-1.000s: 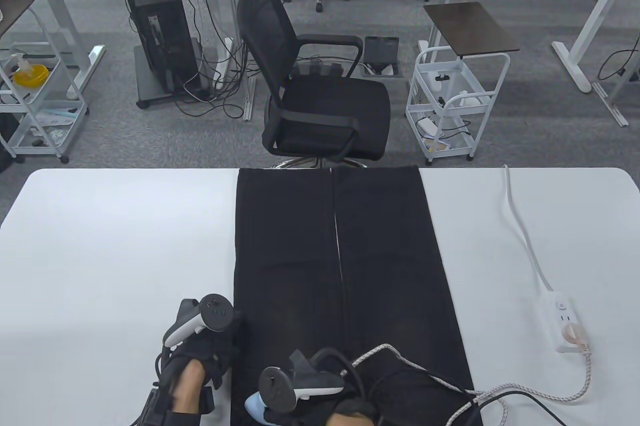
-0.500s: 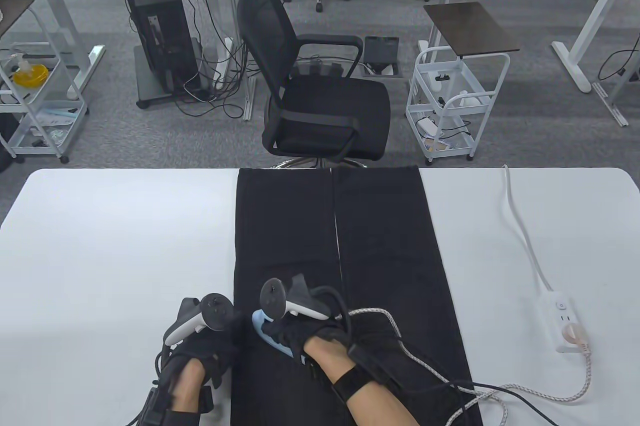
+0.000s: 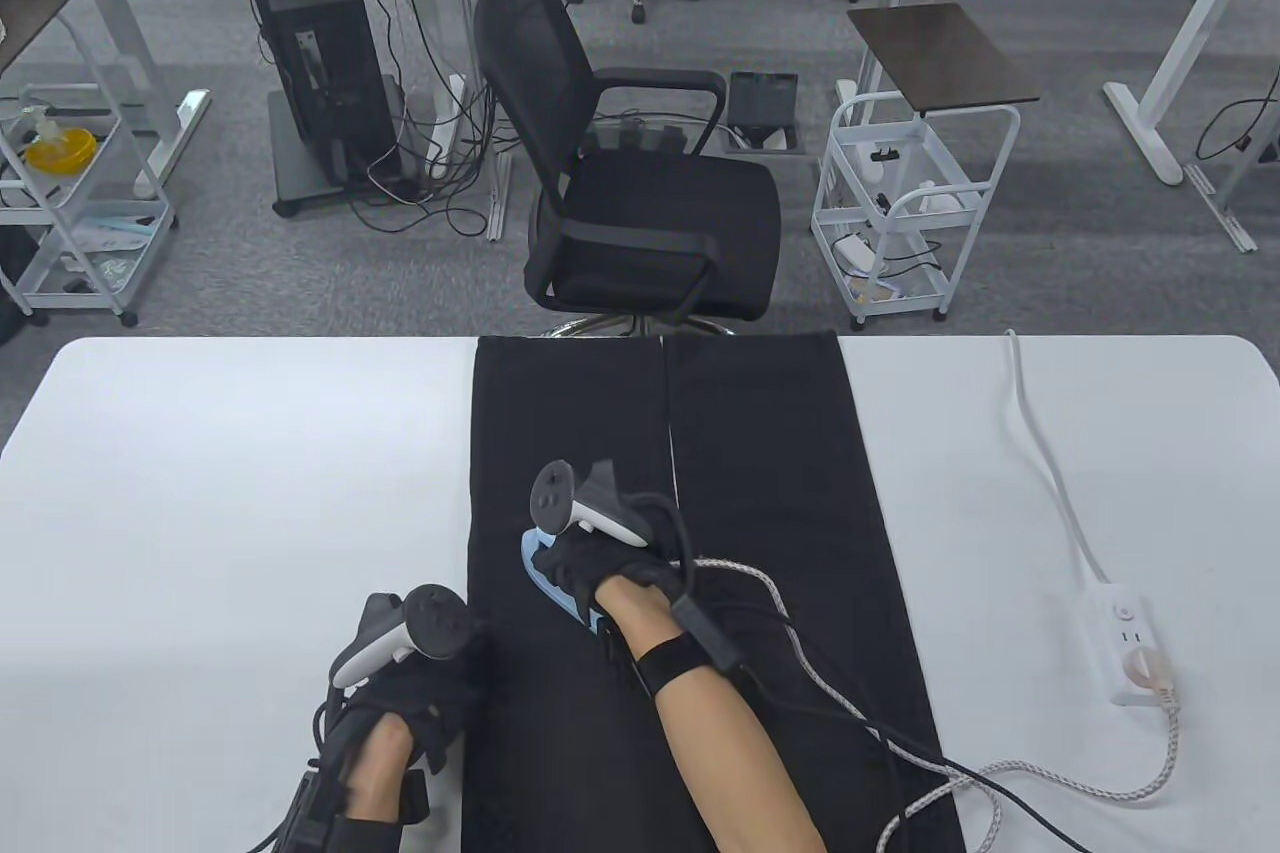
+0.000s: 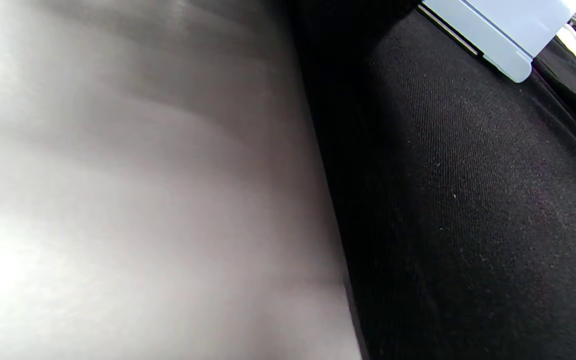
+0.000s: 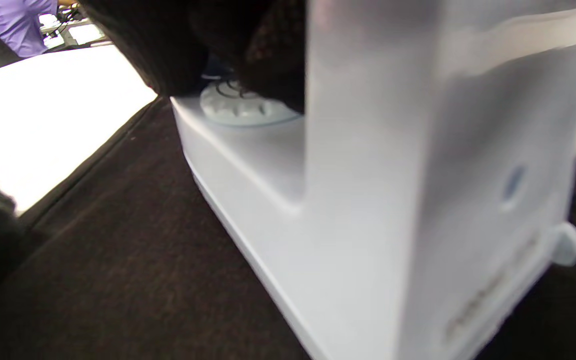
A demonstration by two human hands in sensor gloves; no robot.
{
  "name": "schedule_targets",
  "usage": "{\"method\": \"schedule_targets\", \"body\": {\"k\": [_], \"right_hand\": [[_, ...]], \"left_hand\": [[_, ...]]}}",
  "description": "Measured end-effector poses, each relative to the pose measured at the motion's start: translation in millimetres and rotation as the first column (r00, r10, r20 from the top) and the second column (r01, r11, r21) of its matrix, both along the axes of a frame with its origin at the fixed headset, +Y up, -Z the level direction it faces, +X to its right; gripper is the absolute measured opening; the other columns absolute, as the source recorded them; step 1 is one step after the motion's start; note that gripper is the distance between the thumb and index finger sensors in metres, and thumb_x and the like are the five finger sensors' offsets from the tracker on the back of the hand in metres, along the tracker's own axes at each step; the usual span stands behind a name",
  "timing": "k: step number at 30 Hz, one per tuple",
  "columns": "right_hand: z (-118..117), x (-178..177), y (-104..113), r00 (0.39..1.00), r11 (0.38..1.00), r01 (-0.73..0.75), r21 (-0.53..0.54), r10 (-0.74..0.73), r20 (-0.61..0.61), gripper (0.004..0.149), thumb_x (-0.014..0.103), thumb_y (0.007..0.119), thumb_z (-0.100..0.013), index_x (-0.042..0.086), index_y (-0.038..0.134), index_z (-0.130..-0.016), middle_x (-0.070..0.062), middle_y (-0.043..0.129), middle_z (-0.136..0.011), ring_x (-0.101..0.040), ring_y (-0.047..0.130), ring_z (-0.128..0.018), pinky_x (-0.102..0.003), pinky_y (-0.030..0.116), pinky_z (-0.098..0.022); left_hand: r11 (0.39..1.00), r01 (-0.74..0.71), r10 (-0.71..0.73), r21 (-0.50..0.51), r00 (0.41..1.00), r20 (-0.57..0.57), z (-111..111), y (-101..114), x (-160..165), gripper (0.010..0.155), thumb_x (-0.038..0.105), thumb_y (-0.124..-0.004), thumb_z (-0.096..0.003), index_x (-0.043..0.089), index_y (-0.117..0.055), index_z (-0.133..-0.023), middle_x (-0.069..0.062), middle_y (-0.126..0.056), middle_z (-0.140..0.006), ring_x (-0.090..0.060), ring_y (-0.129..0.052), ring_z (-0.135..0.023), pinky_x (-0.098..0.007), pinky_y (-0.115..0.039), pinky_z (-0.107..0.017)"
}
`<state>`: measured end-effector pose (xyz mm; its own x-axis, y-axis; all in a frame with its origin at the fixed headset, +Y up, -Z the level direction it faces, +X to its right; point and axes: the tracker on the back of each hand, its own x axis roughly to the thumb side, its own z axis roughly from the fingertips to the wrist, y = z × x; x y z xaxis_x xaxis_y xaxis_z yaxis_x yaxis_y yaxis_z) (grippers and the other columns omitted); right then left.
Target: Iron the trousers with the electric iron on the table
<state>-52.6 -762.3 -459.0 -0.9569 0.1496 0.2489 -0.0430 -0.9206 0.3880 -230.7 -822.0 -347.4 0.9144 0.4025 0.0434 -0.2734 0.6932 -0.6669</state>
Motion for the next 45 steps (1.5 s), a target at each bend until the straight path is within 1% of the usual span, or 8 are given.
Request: {"method": "schedule_targets", "body": {"k": [5,13,18,21,26,33,38,45], "right_hand": [[25,6,-1,0.992,1.0,0.012,-0.016,-0.014,-0.126,0.054,0.051,0.079,-0.06,0.007,0.066,-0.09,0.009,0.09,-0.047,-0.008,0.096,-0.03,-0.045,0.088,-0.038],[93,13,-2,0.953,0.999,0.012,-0.03,-0.021,-0.302,0.053,0.05,0.079,-0.06,0.007,0.066,-0.089,0.009,0.09,-0.047,-0.008,0.096,-0.03,-0.045,0.088,-0.038],[155,16,-2,0.884,0.999,0.001,-0.033,-0.016,-0.467,0.054,0.05,0.079,-0.06,0.007,0.066,-0.089,0.009,0.09,-0.047,-0.008,0.096,-0.03,-0.045,0.088,-0.038],[202,18,-2,0.812,0.999,-0.014,-0.034,-0.008,-0.583,0.053,0.05,0.079,-0.06,0.007,0.066,-0.089,0.009,0.09,-0.047,-0.008,0.096,-0.03,-0.045,0.088,-0.038],[241,22,-2,0.77,1.0,-0.02,-0.014,0.007,-0.638,0.055,0.052,0.079,-0.059,0.007,0.066,-0.089,0.01,0.09,-0.047,-0.007,0.097,-0.03,-0.045,0.089,-0.038],[216,16,-2,0.79,1.0,-0.013,-0.025,-0.006,-0.614,0.054,0.051,0.079,-0.06,0.007,0.067,-0.089,0.009,0.09,-0.047,-0.007,0.097,-0.03,-0.045,0.088,-0.038],[159,9,-2,0.857,1.0,-0.001,-0.025,-0.012,-0.516,0.053,0.05,0.079,-0.06,0.007,0.067,-0.089,0.009,0.09,-0.047,-0.008,0.097,-0.03,-0.045,0.088,-0.038],[66,5,-2,0.959,1.0,0.007,-0.024,-0.014,-0.284,0.053,0.05,0.079,-0.06,0.007,0.067,-0.089,0.009,0.09,-0.047,-0.008,0.097,-0.03,-0.045,0.088,-0.038]], "left_hand": [[1.0,-0.002,0.002,-0.007,1.0,0.001,-1,-2,2,0.081,0.033,-0.071,-0.0664,0.015,-0.008,-0.115,-0.018,0.009,-0.114,-0.054,0.01,-0.098,-0.082,-0.012,-0.059],[0.999,-0.05,0.05,-0.004,0.999,-0.013,-3,-2,-5,0.078,0.03,-0.071,-0.0659,0.017,-0.012,-0.116,-0.016,0.007,-0.115,-0.052,0.01,-0.099,-0.081,-0.01,-0.058],[0.998,-0.064,0.064,-0.002,0.998,-0.017,-3,-3,-7,0.078,0.029,-0.07,-0.0657,0.017,-0.011,-0.116,-0.015,0.007,-0.115,-0.05,0.011,-0.098,-0.08,-0.008,-0.058],[0.998,-0.061,0.061,0.0,0.998,-0.019,-3,-2,-8,0.081,0.03,-0.071,-0.0656,0.015,-0.009,-0.115,-0.016,0.007,-0.115,-0.05,0.011,-0.099,-0.08,-0.009,-0.058],[0.998,-0.061,0.061,0.003,0.998,-0.032,-3,-1,-12,0.083,0.031,-0.071,-0.0655,0.013,-0.007,-0.115,-0.018,0.007,-0.115,-0.049,0.01,-0.1,-0.079,-0.009,-0.059],[0.998,-0.067,0.068,0.008,0.997,-0.04,-3,0,-15,0.079,0.027,-0.07,-0.0652,0.014,-0.011,-0.116,-0.017,0.005,-0.116,-0.049,0.009,-0.1,-0.079,-0.01,-0.059],[0.998,-0.07,0.07,0.01,0.997,-0.04,-4,0,-15,0.077,0.026,-0.069,-0.0652,0.015,-0.012,-0.116,-0.016,0.004,-0.116,-0.048,0.008,-0.101,-0.079,-0.01,-0.059],[0.998,-0.067,0.067,0.008,0.997,-0.04,-4,0,-15,0.077,0.027,-0.069,-0.0656,0.015,-0.012,-0.116,-0.016,0.004,-0.116,-0.048,0.008,-0.1,-0.079,-0.01,-0.059]]}}
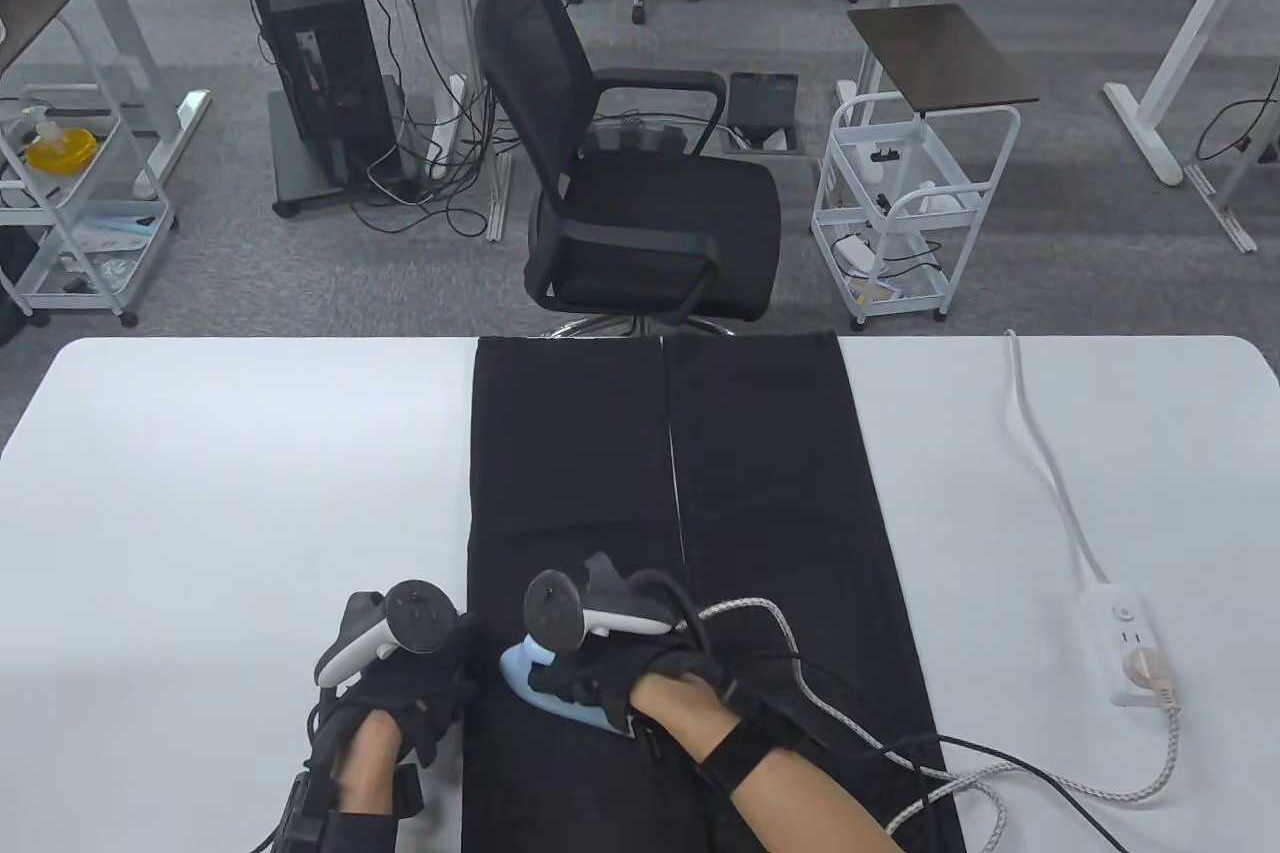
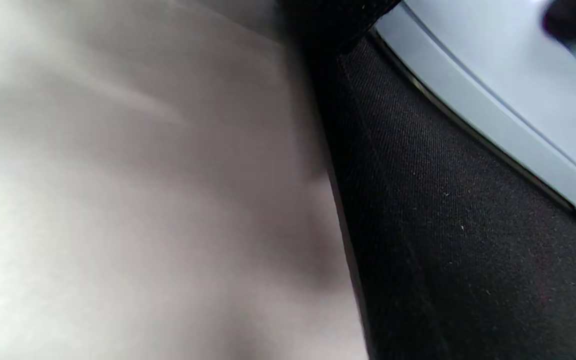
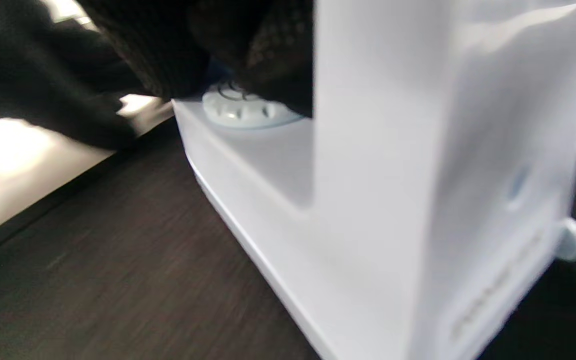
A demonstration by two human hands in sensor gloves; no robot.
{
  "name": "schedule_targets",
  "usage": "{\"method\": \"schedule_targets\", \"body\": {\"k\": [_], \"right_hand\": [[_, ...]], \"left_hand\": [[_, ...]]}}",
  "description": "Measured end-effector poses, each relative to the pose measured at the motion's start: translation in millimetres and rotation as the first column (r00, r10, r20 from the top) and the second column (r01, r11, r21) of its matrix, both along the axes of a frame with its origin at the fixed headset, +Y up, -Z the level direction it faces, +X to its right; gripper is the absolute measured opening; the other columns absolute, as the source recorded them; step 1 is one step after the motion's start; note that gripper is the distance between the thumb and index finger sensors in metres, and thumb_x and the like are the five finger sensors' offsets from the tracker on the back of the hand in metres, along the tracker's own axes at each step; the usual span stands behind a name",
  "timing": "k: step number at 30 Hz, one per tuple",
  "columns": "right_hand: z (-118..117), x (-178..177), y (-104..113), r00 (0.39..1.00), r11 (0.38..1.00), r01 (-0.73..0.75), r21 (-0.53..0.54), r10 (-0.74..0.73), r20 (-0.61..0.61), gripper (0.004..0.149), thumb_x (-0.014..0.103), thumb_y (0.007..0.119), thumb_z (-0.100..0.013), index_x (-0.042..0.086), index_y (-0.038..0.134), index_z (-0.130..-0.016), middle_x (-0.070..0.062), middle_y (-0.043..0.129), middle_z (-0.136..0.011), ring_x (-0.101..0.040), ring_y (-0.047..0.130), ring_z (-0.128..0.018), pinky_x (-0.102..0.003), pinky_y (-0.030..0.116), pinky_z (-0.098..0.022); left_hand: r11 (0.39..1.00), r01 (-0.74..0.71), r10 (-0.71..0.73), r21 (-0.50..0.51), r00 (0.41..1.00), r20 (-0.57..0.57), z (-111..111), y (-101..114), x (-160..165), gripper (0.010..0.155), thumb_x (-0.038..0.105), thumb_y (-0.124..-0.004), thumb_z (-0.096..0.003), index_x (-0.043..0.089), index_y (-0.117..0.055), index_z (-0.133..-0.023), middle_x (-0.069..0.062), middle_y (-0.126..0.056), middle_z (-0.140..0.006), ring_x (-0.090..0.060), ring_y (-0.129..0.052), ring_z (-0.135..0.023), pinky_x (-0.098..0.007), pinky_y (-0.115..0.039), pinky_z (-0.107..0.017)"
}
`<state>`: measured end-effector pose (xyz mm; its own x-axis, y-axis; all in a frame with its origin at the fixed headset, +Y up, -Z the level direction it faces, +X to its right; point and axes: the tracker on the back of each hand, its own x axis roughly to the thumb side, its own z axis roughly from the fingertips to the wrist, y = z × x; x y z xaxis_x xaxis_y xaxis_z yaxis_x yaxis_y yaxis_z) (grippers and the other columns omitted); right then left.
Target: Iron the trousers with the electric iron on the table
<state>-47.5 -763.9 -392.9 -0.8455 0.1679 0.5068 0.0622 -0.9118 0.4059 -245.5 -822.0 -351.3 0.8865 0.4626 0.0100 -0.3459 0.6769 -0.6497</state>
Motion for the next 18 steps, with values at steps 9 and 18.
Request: {"method": "schedule_targets", "body": {"k": [9,18], "right_hand": [[-61,16,0,0.963,1.0,0.0,0.014,-0.004,0.269,0.054,0.051,0.08,-0.06,0.007,0.067,-0.088,0.009,0.09,-0.047,-0.008,0.097,-0.03,-0.045,0.089,-0.037],[-30,18,-1,0.986,1.0,-0.001,-0.021,0.005,0.164,0.052,0.05,0.079,-0.06,0.007,0.067,-0.088,0.009,0.09,-0.047,-0.008,0.096,-0.029,-0.045,0.088,-0.038]], "left_hand": [[1.0,0.009,-0.009,0.002,1.0,-0.001,0,0,1,0.077,0.027,-0.068,-0.0657,0.015,-0.011,-0.116,-0.016,0.005,-0.116,-0.049,0.008,-0.1,-0.08,-0.01,-0.059],[1.0,0.014,-0.014,-0.001,1.0,0.002,-1,0,3,0.077,0.028,-0.068,-0.0661,0.015,-0.011,-0.116,-0.017,0.006,-0.116,-0.05,0.009,-0.1,-0.081,-0.01,-0.058]]}}
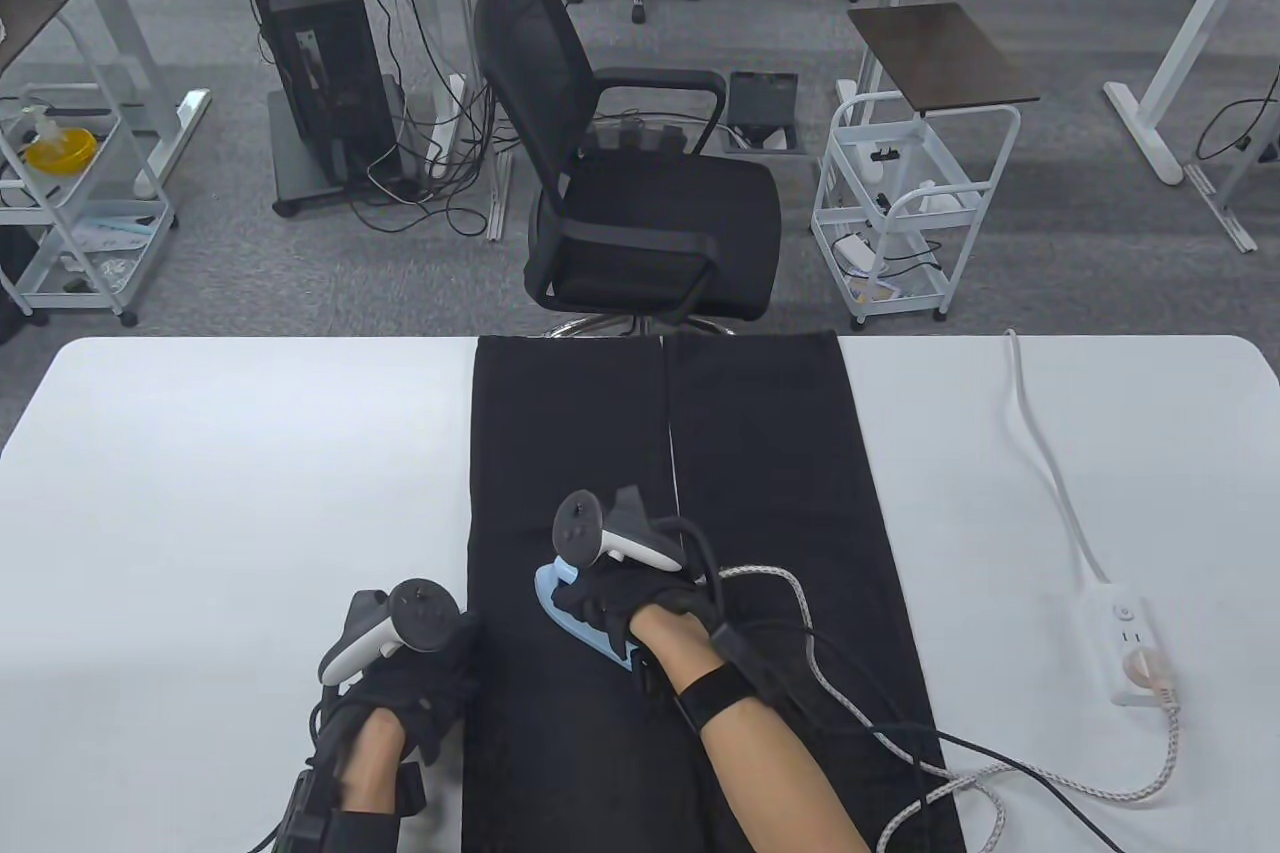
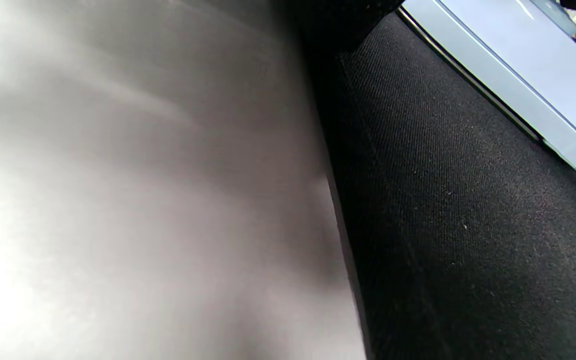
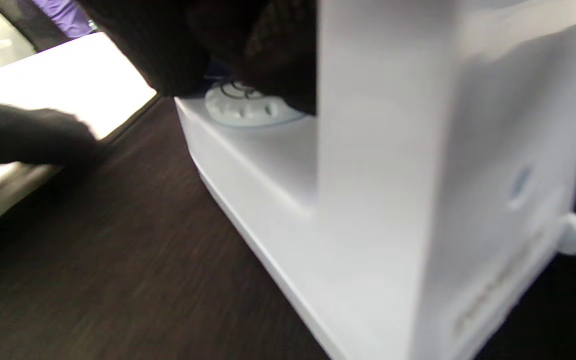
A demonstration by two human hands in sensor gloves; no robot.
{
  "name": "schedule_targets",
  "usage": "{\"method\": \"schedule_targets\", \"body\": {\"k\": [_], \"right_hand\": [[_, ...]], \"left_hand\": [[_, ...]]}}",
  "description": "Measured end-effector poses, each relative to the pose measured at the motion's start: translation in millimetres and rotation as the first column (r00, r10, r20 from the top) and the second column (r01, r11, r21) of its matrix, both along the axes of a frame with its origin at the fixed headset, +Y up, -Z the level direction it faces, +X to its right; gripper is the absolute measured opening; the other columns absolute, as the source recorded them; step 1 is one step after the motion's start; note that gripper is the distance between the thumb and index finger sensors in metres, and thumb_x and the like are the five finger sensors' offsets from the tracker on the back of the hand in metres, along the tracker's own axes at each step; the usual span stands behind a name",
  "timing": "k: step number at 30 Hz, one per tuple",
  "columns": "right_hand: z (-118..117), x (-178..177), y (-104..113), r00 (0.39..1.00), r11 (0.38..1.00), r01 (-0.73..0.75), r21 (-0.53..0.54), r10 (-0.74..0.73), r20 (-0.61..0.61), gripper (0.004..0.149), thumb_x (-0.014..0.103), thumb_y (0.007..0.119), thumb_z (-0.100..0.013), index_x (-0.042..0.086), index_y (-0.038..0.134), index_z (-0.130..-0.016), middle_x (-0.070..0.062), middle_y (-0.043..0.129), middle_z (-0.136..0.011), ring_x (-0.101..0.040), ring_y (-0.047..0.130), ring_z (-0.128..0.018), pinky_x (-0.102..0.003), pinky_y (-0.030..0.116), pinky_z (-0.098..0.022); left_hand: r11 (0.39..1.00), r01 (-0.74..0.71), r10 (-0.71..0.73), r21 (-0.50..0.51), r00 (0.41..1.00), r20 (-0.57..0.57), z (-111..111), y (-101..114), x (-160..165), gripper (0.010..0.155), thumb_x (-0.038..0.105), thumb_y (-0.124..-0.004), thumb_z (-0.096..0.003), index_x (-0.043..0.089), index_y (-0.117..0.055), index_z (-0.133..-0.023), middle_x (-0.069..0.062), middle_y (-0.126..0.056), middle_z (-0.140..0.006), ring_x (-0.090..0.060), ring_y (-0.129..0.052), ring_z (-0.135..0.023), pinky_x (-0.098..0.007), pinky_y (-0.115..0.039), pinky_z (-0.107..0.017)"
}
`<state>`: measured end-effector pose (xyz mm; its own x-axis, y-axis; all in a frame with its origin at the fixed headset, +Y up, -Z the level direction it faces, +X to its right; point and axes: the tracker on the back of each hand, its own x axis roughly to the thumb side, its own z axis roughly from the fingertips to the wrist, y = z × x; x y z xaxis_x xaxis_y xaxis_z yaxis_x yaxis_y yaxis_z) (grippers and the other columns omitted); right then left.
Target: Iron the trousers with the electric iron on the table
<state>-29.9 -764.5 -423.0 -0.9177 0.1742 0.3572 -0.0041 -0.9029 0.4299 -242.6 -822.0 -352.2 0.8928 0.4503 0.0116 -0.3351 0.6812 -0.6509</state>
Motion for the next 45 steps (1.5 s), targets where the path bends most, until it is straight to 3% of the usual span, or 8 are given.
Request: {"method": "schedule_targets", "body": {"k": [13,19,22,26,29,39,45], "right_hand": [[141,-1,1,0.98,1.0,-0.009,0.029,0.015,-0.198,0.054,0.05,0.079,-0.061,0.005,0.066,-0.089,0.009,0.09,-0.047,-0.006,0.097,-0.028,-0.043,0.089,-0.036],[180,-2,1,0.974,0.999,-0.018,0.033,0.025,-0.225,0.055,0.05,0.078,-0.062,0.005,0.065,-0.089,0.009,0.09,-0.048,-0.005,0.097,-0.029,-0.043,0.09,-0.036],[184,-2,1,0.973,0.999,-0.02,0.039,0.029,-0.228,0.055,0.05,0.078,-0.062,0.004,0.065,-0.09,0.009,0.09,-0.048,-0.005,0.097,-0.029,-0.043,0.09,-0.036],[175,-3,1,0.97,1.0,-0.013,0.022,0.018,-0.24,0.055,0.05,0.078,-0.062,0.005,0.065,-0.09,0.009,0.09,-0.048,-0.006,0.097,-0.03,-0.044,0.089,-0.036],[156,-7,1,0.976,1.0,-0.01,0.023,0.015,-0.215,0.055,0.05,0.078,-0.062,0.005,0.066,-0.09,0.009,0.09,-0.048,-0.006,0.097,-0.03,-0.044,0.089,-0.036],[29,-12,2,0.999,1.0,-0.013,0.021,0.012,0.043,0.054,0.05,0.078,-0.061,0.005,0.066,-0.089,0.009,0.09,-0.048,-0.007,0.097,-0.03,-0.044,0.089,-0.037],[-23,-1,2,0.979,0.999,-0.015,0.041,0.007,0.204,0.055,0.05,0.079,-0.06,0.005,0.067,-0.089,0.009,0.09,-0.047,-0.007,0.097,-0.029,-0.044,0.089,-0.036]], "left_hand": [[1.0,-0.004,0.004,0.008,1.0,-0.007,1,-1,1,0.077,0.028,-0.067,-0.0661,0.015,-0.01,-0.115,-0.017,0.007,-0.115,-0.05,0.01,-0.099,-0.081,-0.009,-0.058],[1.0,-0.01,0.01,0.01,1.0,-0.008,1,-1,1,0.077,0.028,-0.067,-0.0661,0.015,-0.01,-0.115,-0.017,0.007,-0.115,-0.05,0.011,-0.099,-0.08,-0.008,-0.057],[1.0,-0.011,0.011,0.009,1.0,-0.009,1,-1,1,0.077,0.028,-0.067,-0.0661,0.015,-0.01,-0.115,-0.017,0.007,-0.115,-0.05,0.011,-0.099,-0.08,-0.008,-0.057],[1.0,-0.012,0.012,0.008,1.0,-0.009,1,-2,1,0.077,0.028,-0.067,-0.0662,0.015,-0.01,-0.115,-0.017,0.007,-0.115,-0.05,0.011,-0.099,-0.08,-0.008,-0.057],[1.0,-0.012,0.012,0.007,1.0,-0.008,1,-2,1,0.077,0.028,-0.067,-0.0662,0.015,-0.01,-0.115,-0.017,0.007,-0.115,-0.05,0.011,-0.099,-0.08,-0.008,-0.057],[1.0,-0.01,0.01,0.007,1.0,-0.006,1,-2,0,0.077,0.029,-0.067,-0.0663,0.015,-0.01,-0.115,-0.017,0.007,-0.115,-0.05,0.011,-0.099,-0.08,-0.008,-0.057],[1.0,-0.008,0.008,0.009,1.0,-0.004,1,-2,1,0.077,0.028,-0.067,-0.0663,0.015,-0.01,-0.115,-0.017,0.007,-0.115,-0.05,0.01,-0.099,-0.08,-0.008,-0.057]]}}
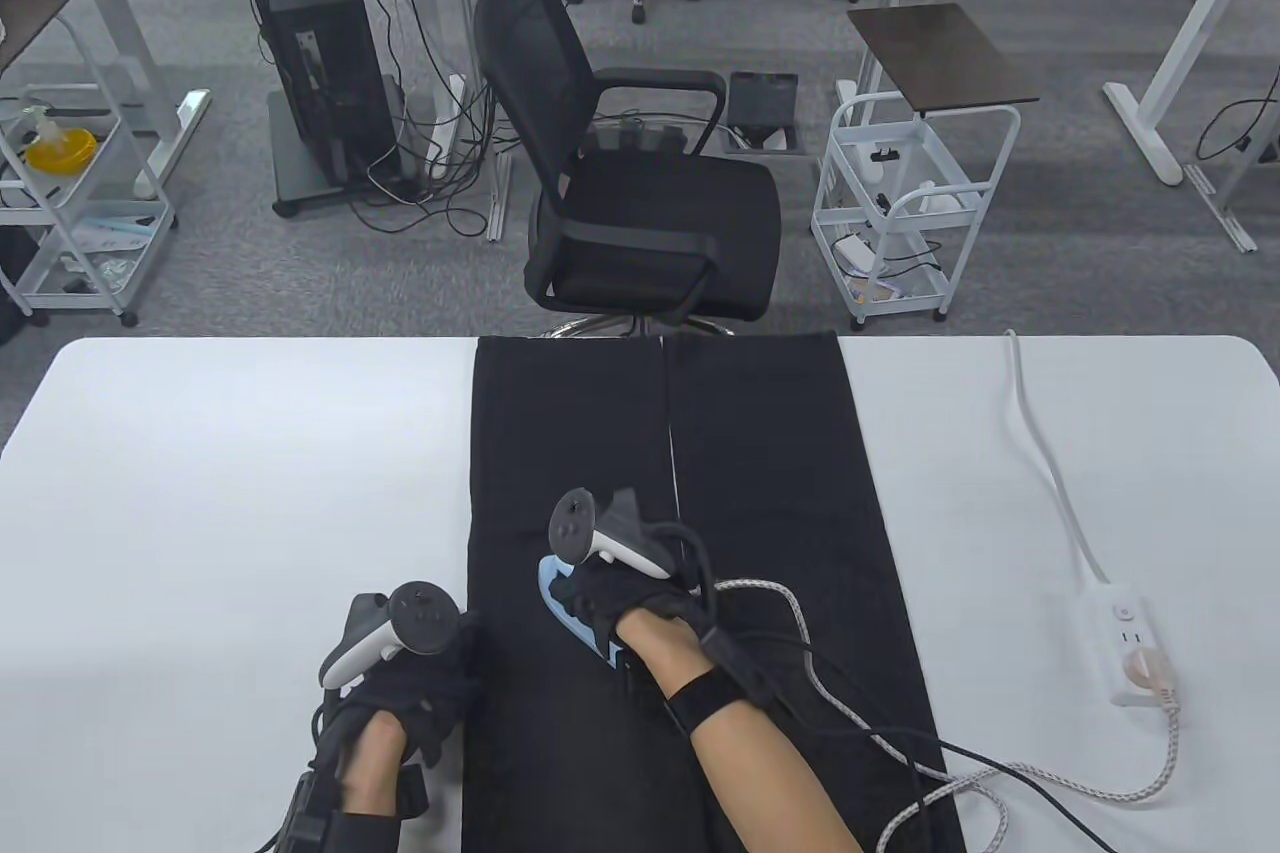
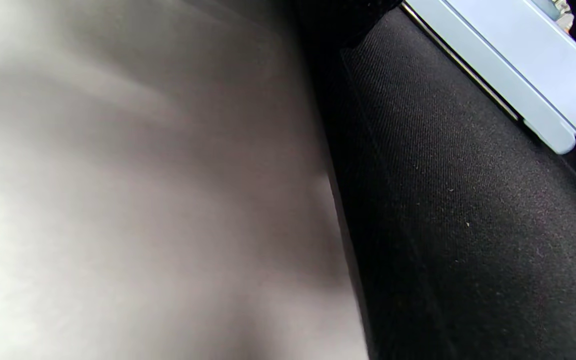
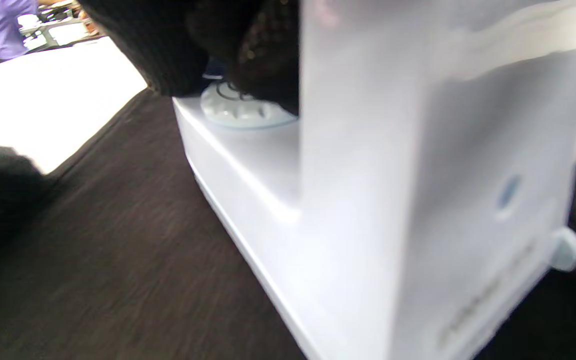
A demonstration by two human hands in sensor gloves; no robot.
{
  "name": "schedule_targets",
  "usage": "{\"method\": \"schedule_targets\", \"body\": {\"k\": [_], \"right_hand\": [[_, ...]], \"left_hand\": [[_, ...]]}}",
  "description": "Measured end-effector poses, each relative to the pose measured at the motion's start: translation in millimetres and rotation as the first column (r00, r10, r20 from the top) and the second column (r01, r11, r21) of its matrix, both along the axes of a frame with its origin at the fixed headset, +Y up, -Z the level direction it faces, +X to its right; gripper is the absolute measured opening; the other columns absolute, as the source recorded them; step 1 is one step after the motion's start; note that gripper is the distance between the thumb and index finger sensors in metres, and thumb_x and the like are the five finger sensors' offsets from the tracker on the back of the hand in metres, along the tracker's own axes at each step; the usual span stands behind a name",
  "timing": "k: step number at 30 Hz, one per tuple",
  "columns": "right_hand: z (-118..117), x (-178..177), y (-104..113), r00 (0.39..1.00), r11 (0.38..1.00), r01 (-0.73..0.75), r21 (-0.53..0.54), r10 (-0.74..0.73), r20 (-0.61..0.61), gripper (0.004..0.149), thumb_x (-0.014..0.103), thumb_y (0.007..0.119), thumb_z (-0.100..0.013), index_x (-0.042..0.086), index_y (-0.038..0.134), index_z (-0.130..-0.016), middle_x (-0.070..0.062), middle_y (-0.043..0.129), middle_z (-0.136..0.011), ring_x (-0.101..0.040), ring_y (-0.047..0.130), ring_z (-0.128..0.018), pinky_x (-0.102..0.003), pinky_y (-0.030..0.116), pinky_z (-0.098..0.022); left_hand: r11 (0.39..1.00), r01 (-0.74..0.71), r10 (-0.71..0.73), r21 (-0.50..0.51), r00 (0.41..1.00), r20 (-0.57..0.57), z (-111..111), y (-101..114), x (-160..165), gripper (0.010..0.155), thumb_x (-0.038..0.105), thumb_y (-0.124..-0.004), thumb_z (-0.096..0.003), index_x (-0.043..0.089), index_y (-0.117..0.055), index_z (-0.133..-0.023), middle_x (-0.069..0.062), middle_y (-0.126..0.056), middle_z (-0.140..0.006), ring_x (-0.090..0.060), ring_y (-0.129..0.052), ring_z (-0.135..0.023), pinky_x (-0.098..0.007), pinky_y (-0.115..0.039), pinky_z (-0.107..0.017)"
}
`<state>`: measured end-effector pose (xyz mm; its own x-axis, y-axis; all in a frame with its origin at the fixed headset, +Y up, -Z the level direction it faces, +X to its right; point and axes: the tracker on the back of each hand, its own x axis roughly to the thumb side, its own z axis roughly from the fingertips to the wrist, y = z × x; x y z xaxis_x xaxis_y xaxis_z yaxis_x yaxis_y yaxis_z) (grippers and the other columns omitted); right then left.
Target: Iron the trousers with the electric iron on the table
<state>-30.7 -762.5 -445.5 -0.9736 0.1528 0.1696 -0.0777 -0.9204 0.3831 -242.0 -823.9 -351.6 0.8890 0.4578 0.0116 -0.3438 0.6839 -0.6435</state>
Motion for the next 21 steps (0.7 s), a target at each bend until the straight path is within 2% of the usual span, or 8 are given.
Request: {"method": "schedule_targets", "body": {"k": [4,8,10,12,15,20,21], "right_hand": [[-11,8,-1,0.997,1.0,0.019,0.005,-0.019,0.071,0.055,0.051,0.079,-0.06,0.005,0.068,-0.088,0.009,0.091,-0.046,-0.007,0.097,-0.028,-0.044,0.089,-0.035],[-5,8,-1,0.998,1.0,0.014,0.003,-0.014,0.067,0.054,0.05,0.079,-0.06,0.006,0.067,-0.089,0.009,0.09,-0.047,-0.006,0.096,-0.028,-0.044,0.089,-0.035],[1,9,-1,1.0,1.0,0.015,0.003,-0.015,0.026,0.054,0.05,0.079,-0.06,0.006,0.067,-0.088,0.009,0.09,-0.046,-0.006,0.096,-0.028,-0.044,0.089,-0.036],[12,9,-1,1.0,1.0,0.013,-0.006,-0.013,-0.017,0.054,0.051,0.079,-0.06,0.006,0.067,-0.088,0.009,0.09,-0.047,-0.007,0.096,-0.028,-0.044,0.089,-0.036],[35,8,-1,0.987,1.0,0.014,-0.014,-0.016,-0.157,0.054,0.051,0.079,-0.06,0.006,0.067,-0.088,0.01,0.09,-0.046,-0.006,0.096,-0.028,-0.044,0.089,-0.036],[82,5,-1,0.951,1.0,0.011,-0.015,-0.015,-0.308,0.054,0.051,0.079,-0.06,0.007,0.067,-0.088,0.01,0.09,-0.046,-0.006,0.096,-0.028,-0.044,0.088,-0.036],[97,4,-1,0.937,1.0,0.01,-0.013,-0.014,-0.35,0.054,0.051,0.079,-0.06,0.006,0.067,-0.088,0.01,0.09,-0.046,-0.006,0.096,-0.028,-0.044,0.088,-0.036]], "left_hand": [[1.0,-0.002,0.002,0.001,1.0,0.0,0,0,0,0.077,0.029,-0.067,-0.0663,0.015,-0.01,-0.115,-0.017,0.007,-0.115,-0.05,0.01,-0.099,-0.08,-0.008,-0.057],[1.0,0.003,-0.003,0.001,1.0,0.003,0,0,1,0.077,0.029,-0.067,-0.0663,0.015,-0.01,-0.115,-0.017,0.007,-0.115,-0.05,0.01,-0.099,-0.081,-0.008,-0.057],[1.0,0.001,-0.001,0.0,1.0,0.002,0,-1,1,0.077,0.029,-0.067,-0.0663,0.015,-0.009,-0.115,-0.017,0.007,-0.115,-0.05,0.011,-0.099,-0.081,-0.008,-0.057],[1.0,0.001,-0.001,-0.001,1.0,0.003,0,-1,1,0.077,0.029,-0.067,-0.0664,0.015,-0.01,-0.115,-0.017,0.007,-0.115,-0.05,0.011,-0.099,-0.081,-0.008,-0.057],[1.0,0.002,-0.002,0.0,1.0,0.003,0,-1,1,0.077,0.029,-0.067,-0.0664,0.015,-0.009,-0.115,-0.017,0.007,-0.115,-0.05,0.011,-0.099,-0.081,-0.008,-0.057],[1.0,-0.001,0.001,0.006,1.0,0.0,0,-1,1,0.077,0.029,-0.067,-0.0663,0.015,-0.009,-0.115,-0.017,0.007,-0.115,-0.05,0.011,-0.099,-0.081,-0.008,-0.057],[1.0,-0.002,0.002,0.008,1.0,-0.001,0,-2,1,0.076,0.029,-0.066,-0.0662,0.015,-0.01,-0.115,-0.017,0.007,-0.115,-0.05,0.011,-0.099,-0.081,-0.008,-0.057]]}}
